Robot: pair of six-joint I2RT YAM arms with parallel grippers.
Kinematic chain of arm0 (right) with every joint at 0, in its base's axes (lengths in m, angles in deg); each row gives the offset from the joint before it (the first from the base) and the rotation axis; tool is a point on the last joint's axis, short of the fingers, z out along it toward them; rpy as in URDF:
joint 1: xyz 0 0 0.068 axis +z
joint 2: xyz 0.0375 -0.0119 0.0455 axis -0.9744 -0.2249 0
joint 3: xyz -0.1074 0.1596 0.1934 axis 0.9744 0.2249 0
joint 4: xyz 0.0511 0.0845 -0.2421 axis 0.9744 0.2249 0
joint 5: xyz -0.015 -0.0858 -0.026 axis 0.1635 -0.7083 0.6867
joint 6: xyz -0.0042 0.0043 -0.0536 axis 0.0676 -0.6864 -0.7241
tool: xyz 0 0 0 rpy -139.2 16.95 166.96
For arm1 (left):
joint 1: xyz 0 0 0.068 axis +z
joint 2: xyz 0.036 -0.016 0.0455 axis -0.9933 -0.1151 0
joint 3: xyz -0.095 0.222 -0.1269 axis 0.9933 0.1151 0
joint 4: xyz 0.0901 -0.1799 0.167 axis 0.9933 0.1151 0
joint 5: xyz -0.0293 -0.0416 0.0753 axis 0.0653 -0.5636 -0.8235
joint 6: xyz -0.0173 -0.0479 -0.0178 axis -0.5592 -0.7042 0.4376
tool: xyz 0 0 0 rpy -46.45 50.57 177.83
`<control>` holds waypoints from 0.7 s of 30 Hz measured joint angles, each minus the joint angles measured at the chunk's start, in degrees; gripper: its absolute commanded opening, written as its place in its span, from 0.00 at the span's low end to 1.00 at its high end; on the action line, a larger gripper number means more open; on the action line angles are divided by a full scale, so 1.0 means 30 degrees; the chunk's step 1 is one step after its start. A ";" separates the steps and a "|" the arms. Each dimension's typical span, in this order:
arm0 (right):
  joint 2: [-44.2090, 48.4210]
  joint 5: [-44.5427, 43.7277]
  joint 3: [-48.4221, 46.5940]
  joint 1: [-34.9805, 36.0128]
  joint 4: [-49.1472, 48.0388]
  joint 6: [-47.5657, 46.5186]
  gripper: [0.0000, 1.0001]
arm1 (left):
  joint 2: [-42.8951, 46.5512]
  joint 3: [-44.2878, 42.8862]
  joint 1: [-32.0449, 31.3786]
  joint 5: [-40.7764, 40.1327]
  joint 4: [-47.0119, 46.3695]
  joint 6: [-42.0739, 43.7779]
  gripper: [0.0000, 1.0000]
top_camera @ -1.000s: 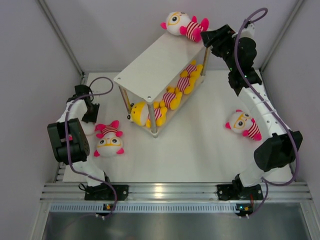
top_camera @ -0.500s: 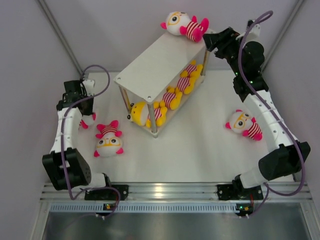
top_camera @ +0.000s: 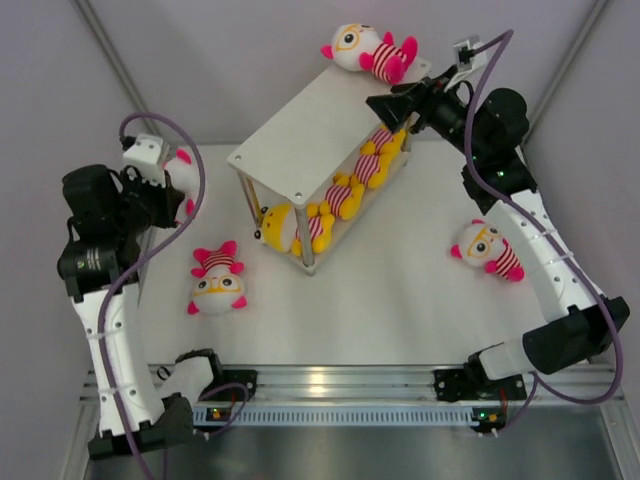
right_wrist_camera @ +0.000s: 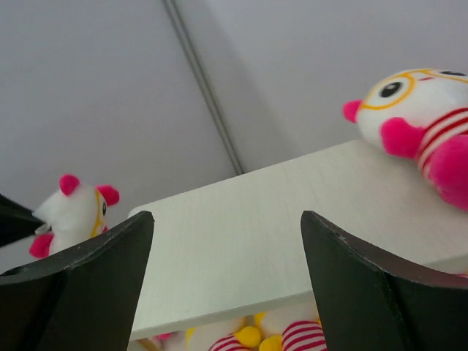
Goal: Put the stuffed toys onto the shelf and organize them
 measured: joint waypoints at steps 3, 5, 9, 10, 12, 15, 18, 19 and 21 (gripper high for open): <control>0.0189 0.1647 0.0015 0.0896 -0.0204 -0.0641 0.86 | 0.0685 -0.3184 0.0000 0.1326 0.0488 -0.1093 0.00; 0.0211 0.2463 0.0015 0.1588 -0.0277 -0.1013 0.88 | 0.0561 -0.5661 0.0000 0.2339 0.0597 -0.1945 0.00; 0.0087 0.4189 0.0015 0.3067 -0.0525 -0.0969 0.90 | 0.0036 -0.9639 0.0066 0.5676 0.0233 -0.3483 0.00; -0.0007 0.4677 0.0015 0.3381 -0.0780 -0.0780 0.96 | 0.0015 -1.0091 0.0109 0.6798 0.0189 -0.3657 0.00; -0.0306 0.5450 0.0007 0.3920 -0.1559 -0.0204 0.97 | 0.0007 -1.0484 0.0138 0.9041 0.0204 -0.3993 0.00; -0.1071 0.6390 -0.0058 0.4634 -0.2834 0.0823 0.99 | -0.0138 -1.0433 0.0160 1.1533 0.0393 -0.4175 0.00; -0.2222 0.7315 -0.0408 0.5413 -0.4175 0.2120 0.99 | -0.0350 -1.0171 0.0182 1.4047 0.0495 -0.4189 0.00; -0.2601 0.7745 -0.0408 0.5734 -0.4765 0.2674 0.99 | -0.0430 -1.0163 0.0182 1.4921 0.0532 -0.4189 0.00; -0.3111 0.8342 -0.0408 0.6164 -0.5501 0.3483 0.99 | -0.0510 -1.0163 0.0182 1.6524 0.0532 -0.4189 0.00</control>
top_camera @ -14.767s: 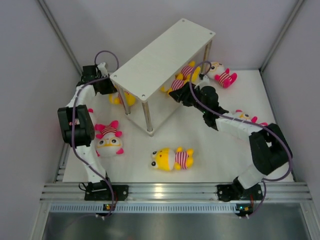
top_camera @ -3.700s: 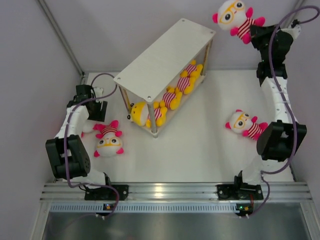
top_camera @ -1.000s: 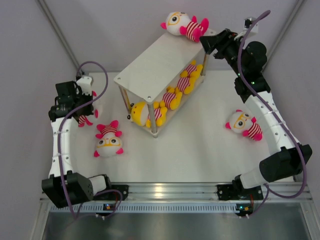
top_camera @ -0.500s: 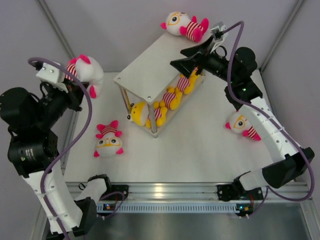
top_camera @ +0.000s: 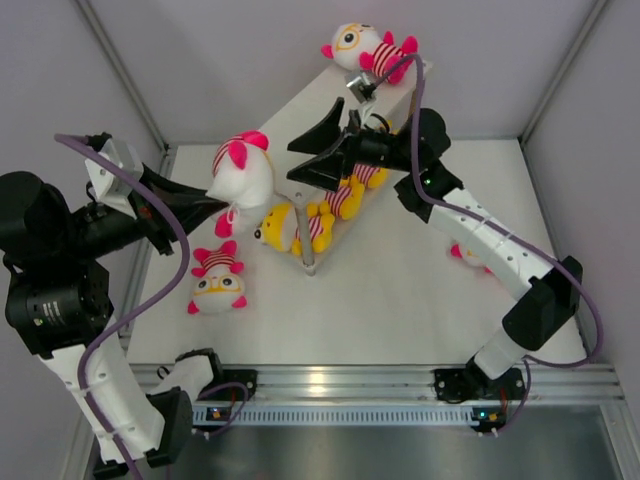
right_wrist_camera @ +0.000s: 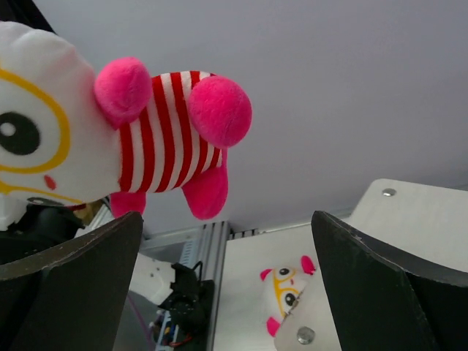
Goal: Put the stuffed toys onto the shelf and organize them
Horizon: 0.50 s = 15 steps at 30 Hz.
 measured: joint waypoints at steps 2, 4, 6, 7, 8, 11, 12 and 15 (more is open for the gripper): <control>-0.0372 0.0583 0.0051 0.0379 -0.0743 0.0721 0.99 | 0.0000 -0.0015 0.0000 0.1333 0.0007 0.0000 0.00; -0.0481 0.1071 0.0124 0.0692 -0.1224 0.1275 0.99 | 0.0000 -0.0182 0.0000 0.2331 -0.0007 0.0000 0.00; -0.0474 0.1515 0.0204 0.0925 -0.2011 0.1654 0.99 | 0.0007 -0.0277 0.0000 0.2907 -0.0007 0.0000 0.00; -0.0474 0.1698 0.0211 0.1013 -0.2310 0.1800 0.99 | 0.0007 -0.0291 0.0000 0.3118 -0.0007 0.0007 0.00; -0.0474 0.1814 0.0211 0.1100 -0.2681 0.1938 0.99 | 0.0007 -0.0291 0.0000 0.3300 0.0000 0.0015 0.00; -0.0474 0.2193 0.0233 0.1341 -0.3810 0.2572 0.99 | -0.0036 -0.0291 0.0000 0.3555 0.0000 0.0044 0.00; -0.0474 0.2251 0.0291 0.1406 -0.4277 0.2783 0.99 | -0.0044 -0.0291 0.0000 0.3614 0.0000 0.0066 0.00; -0.0510 0.2397 0.0321 0.1508 -0.5362 0.3424 0.99 | -0.0051 -0.0291 0.0000 0.3759 0.0000 0.0066 0.00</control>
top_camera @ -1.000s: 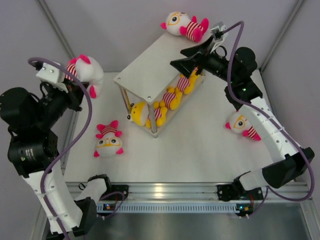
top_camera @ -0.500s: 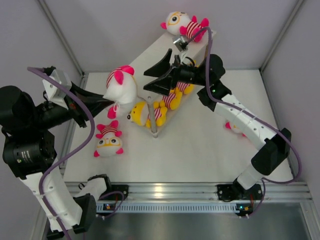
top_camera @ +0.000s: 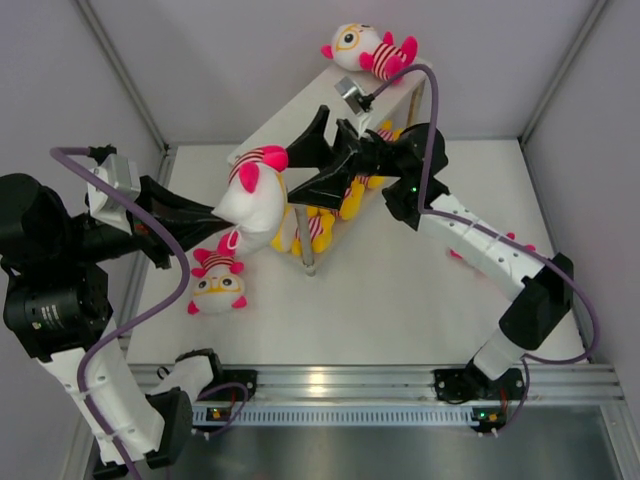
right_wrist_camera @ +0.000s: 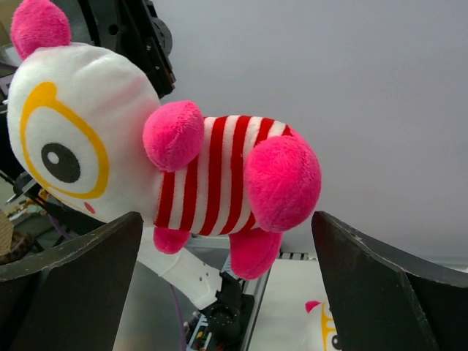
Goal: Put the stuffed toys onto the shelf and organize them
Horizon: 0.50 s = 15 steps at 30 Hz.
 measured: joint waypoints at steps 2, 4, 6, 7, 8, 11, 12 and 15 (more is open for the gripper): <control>-0.0124 0.0095 -0.0007 0.0138 -0.0889 0.0415 0.99 | 0.0000 0.0000 0.0000 0.0051 0.0000 0.0000 0.00; -0.0328 0.0168 -0.0007 0.0321 -0.1756 0.0780 0.97 | 0.0000 0.0007 0.0000 0.0073 0.0000 0.0007 0.00; -0.0590 0.0175 -0.0007 0.0554 -0.2382 0.1071 0.86 | 0.0007 0.0029 0.0000 0.0175 -0.0007 0.0015 0.00; -0.0758 0.0182 -0.0007 0.0656 -0.2652 0.1239 0.79 | 0.0015 0.0095 0.0000 0.0197 0.0000 0.0051 0.00; -0.0882 0.0189 -0.0015 0.0714 -0.2820 0.1341 0.74 | 0.0015 0.0146 0.0000 0.0204 -0.0007 0.0087 0.00; -0.1224 0.0211 -0.0022 0.0998 -0.3279 0.1668 0.32 | 0.0015 0.0627 0.0000 0.0226 -0.0007 0.0240 0.00; -0.1282 0.0211 -0.0022 0.1086 -0.3322 0.1719 0.24 | 0.0015 0.0831 0.0000 0.0248 -0.0007 0.0321 0.00; -0.1304 0.0015 -0.0007 0.1260 -0.3395 0.1807 0.00 | 0.0029 0.1545 -0.0007 0.0656 0.0000 0.0597 0.00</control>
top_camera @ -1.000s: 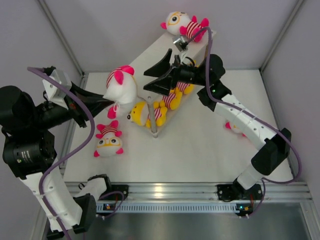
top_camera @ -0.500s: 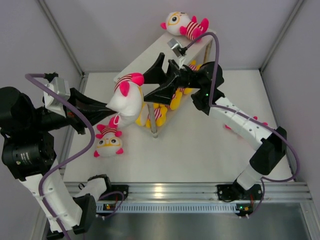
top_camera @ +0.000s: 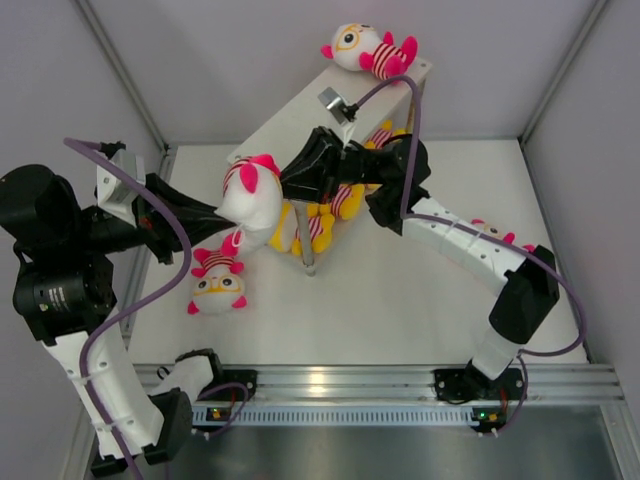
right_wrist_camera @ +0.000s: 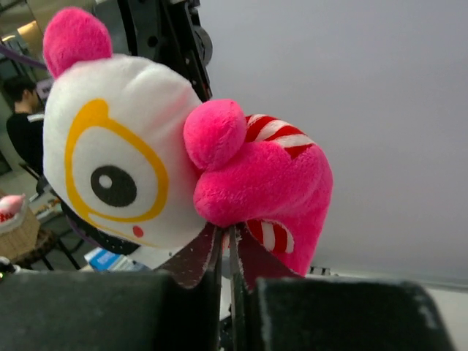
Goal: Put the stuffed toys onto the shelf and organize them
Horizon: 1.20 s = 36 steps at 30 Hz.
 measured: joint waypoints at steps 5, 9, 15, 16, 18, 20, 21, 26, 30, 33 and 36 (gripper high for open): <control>0.0386 -0.0736 0.0889 0.0007 0.0226 -0.0495 0.00 | 0.0015 0.0692 0.0007 0.0168 0.0007 0.0364 0.12; 0.1523 -0.2084 0.1421 0.0029 0.3439 -0.2310 0.00 | -0.0007 0.0692 0.0007 -0.0160 -0.0058 0.0678 0.55; 0.3592 -0.6302 0.1355 -0.0539 0.9865 -0.4845 0.00 | -0.0044 0.0459 0.0007 -0.3891 -0.0029 0.0940 0.77; 0.3861 -0.6870 0.1362 -0.0845 1.0564 -0.4852 0.00 | -0.0073 0.0364 0.0007 -0.5180 -0.0029 0.0969 0.79; 0.4182 -0.7890 0.1362 -0.1617 1.1526 -0.4809 0.00 | -0.0146 0.0240 0.0007 -0.7570 -0.0109 0.0889 0.81; 0.4299 -0.9012 0.1384 -0.2608 1.2400 -0.4670 0.00 | -0.0189 0.0248 0.0007 -1.0032 -0.0240 0.0648 0.82; 0.4299 -0.9493 0.1392 -0.3082 1.2772 -0.4503 0.00 | -0.0233 0.0270 0.0007 -1.1242 -0.0335 0.0517 0.82; 0.4299 -1.2218 0.2142 -0.5049 1.3843 -0.3213 0.00 | -0.0401 0.0969 0.0007 -1.4928 -0.0576 0.0408 0.82; 0.4277 -1.4061 0.2761 -0.5901 1.3828 -0.1457 0.00 | -0.0525 0.1625 0.0007 -1.5926 -0.0590 0.0401 0.81; 0.4262 -1.5336 0.2761 -0.6062 1.3704 -0.0189 0.00 | -0.0729 0.2018 0.0007 -1.6167 -0.0670 0.0408 0.81; 0.4218 -1.6378 0.2761 -0.6054 1.3551 0.0933 0.07 | -0.0780 0.2404 0.0007 -1.6225 -0.0714 0.0408 0.81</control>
